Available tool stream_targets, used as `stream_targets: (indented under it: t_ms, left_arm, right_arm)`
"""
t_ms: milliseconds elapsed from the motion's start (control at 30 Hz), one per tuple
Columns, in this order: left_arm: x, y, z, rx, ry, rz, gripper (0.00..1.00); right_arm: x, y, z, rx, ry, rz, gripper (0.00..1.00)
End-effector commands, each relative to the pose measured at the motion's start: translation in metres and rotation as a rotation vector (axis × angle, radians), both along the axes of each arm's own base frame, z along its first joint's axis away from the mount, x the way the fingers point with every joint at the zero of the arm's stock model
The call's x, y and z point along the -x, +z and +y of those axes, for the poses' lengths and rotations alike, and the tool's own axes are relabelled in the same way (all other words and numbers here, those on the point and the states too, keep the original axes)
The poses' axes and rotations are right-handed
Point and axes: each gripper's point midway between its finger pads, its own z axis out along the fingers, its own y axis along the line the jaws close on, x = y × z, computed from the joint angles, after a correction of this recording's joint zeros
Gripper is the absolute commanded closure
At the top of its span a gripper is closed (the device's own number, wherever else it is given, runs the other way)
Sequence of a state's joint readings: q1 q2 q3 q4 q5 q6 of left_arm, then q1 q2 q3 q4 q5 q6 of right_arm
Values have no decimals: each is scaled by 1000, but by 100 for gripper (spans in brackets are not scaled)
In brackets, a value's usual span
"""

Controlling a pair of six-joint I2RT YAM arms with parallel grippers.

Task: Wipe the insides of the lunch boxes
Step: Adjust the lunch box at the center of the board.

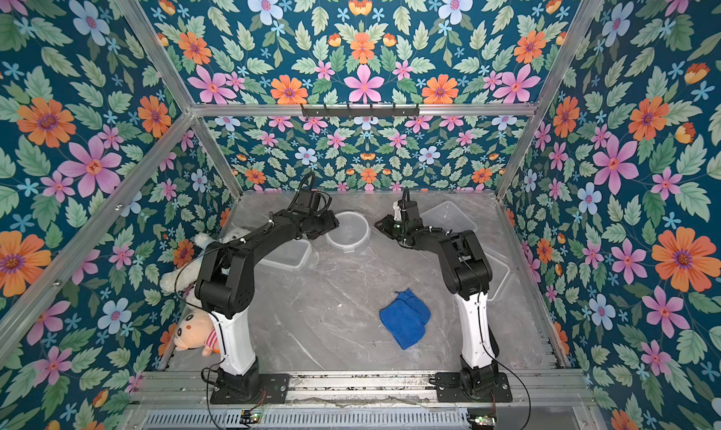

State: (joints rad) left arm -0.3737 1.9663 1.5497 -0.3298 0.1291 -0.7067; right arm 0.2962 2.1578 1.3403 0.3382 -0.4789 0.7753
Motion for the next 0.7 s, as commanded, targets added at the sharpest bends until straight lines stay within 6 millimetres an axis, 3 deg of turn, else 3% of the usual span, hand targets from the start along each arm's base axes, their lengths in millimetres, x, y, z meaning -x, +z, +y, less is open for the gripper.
stream_targets:
  t_ms: [0, 133, 267, 433, 667]
  left_arm:
    - [-6, 20, 4, -26, 18, -43, 29]
    - [-5, 24, -7, 9, -2, -58, 29]
    - [-1, 5, -32, 60, -53, -24, 29]
    - [8, -18, -61, 84, -110, 30, 30]
    - [20, -46, -62, 55, -118, 103, 31]
  right_arm:
    - [12, 19, -5, -31, 19, -92, 67]
    - [32, 35, 7, -178, 87, -147, 59]
    - [33, 52, 21, -403, 134, -209, 54]
    - [31, 46, 23, -533, 124, -213, 50]
    - [40, 38, 37, -563, 148, -197, 49]
